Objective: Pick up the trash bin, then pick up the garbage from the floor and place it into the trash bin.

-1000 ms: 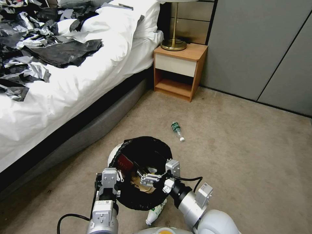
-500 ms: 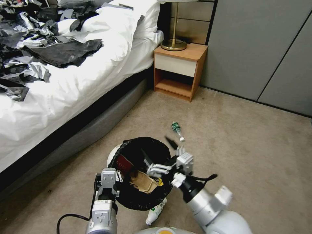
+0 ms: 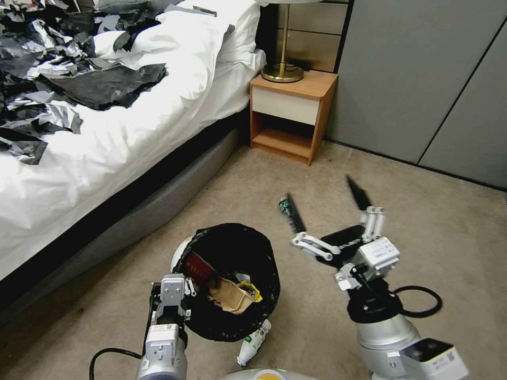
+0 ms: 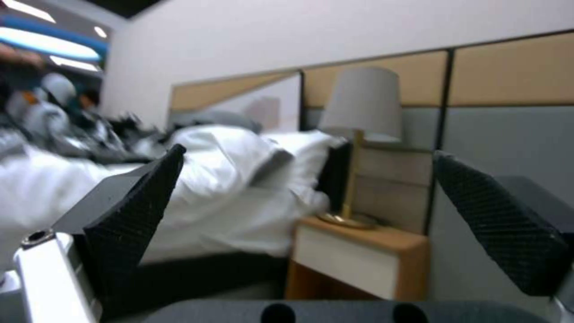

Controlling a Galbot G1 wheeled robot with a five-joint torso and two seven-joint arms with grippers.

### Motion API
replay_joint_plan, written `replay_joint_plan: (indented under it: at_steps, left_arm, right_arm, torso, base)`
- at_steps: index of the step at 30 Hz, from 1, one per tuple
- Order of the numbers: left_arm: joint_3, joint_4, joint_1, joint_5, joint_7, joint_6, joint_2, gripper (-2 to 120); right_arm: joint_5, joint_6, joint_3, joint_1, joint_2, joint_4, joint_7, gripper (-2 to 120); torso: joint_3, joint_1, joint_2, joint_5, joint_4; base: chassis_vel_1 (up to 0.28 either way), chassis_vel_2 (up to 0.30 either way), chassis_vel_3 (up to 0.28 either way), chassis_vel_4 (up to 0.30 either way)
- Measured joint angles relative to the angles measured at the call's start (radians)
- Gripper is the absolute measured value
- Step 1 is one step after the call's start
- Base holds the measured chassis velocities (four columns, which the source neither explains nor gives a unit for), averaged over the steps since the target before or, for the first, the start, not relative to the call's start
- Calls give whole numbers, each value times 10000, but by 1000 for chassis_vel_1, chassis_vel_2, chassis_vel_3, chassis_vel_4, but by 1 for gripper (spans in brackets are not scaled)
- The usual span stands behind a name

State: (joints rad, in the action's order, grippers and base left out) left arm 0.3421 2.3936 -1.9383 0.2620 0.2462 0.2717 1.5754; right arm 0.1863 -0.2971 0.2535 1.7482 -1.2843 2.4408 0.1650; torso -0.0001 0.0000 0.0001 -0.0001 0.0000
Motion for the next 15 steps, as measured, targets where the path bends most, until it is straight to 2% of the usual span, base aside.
replay_joint_plan:
  at_steps: [5,15]
  left_arm:
    - [65,68,-4,-158,51,-39,-45,0]
    - [35,112,21,-252,70,-41,-39,0]
  right_arm:
    - [483,-776,398,511,-352,-1102,406,100]
    - [203,-902,500,721,-375,-1394,593,100]
  torso:
    - [0,0,0,2,-1]
    - [0,0,-1,1,0]
  base:
    - [0,0,0,0]
    - [0,0,0,0]
